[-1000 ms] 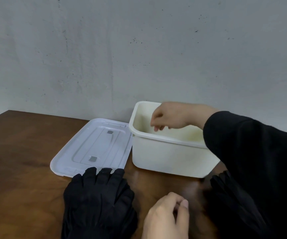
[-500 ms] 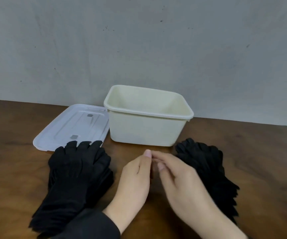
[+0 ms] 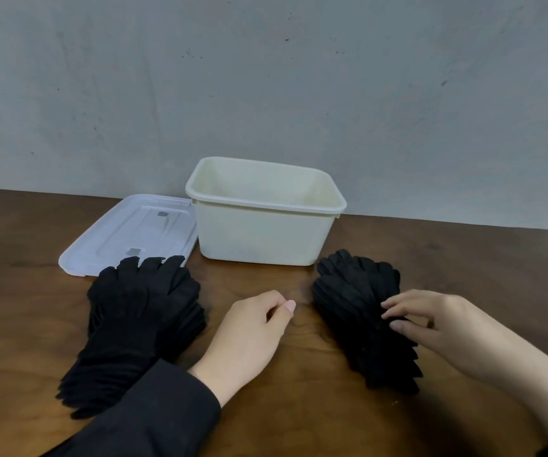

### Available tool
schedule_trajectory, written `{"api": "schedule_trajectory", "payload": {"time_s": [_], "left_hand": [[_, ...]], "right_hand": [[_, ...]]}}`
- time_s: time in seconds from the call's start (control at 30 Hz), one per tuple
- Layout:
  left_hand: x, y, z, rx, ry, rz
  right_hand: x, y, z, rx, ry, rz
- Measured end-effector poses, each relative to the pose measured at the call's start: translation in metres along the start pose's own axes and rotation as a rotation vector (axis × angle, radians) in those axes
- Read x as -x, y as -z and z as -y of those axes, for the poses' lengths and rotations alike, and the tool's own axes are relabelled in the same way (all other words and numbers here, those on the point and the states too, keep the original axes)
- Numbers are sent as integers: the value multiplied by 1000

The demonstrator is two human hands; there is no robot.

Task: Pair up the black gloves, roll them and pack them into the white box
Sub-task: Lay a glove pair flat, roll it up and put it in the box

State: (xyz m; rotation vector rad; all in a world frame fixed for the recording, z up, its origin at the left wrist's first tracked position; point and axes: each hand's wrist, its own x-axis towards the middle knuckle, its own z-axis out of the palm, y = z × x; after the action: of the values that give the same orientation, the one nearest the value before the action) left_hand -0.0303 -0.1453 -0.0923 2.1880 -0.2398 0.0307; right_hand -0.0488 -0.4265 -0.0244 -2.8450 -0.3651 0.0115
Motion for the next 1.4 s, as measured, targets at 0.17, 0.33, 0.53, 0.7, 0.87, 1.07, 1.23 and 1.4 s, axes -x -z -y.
{"api": "schedule_trajectory", "payload": {"time_s": [0.17,0.33,0.53,0.7,0.87,1.07,1.23,1.4], "left_hand": [[6,5,1,-28,-35,24],[15,8,1,-103,-131,39],[30,30,-8,-384,-418,-48],[38,104,-6,-434,-391,-199],[48,172,28,-385,75,40],[55,182,50,-349,141,286],[53,183,56,-254,72,298],[51,182,58,-215,9,138]], "right_hand": [[-5,-2,16,-15,-49,-130],[-11,8,25,-87,-168,-10],[-13,6,17,-94,-211,17],[-15,-2,17,-148,-196,-422],[-5,46,61,-396,-35,-558],[-31,52,105,-526,-159,-302],[-53,34,132,-523,-108,-386],[-44,-8,147,-492,44,-547]]}}
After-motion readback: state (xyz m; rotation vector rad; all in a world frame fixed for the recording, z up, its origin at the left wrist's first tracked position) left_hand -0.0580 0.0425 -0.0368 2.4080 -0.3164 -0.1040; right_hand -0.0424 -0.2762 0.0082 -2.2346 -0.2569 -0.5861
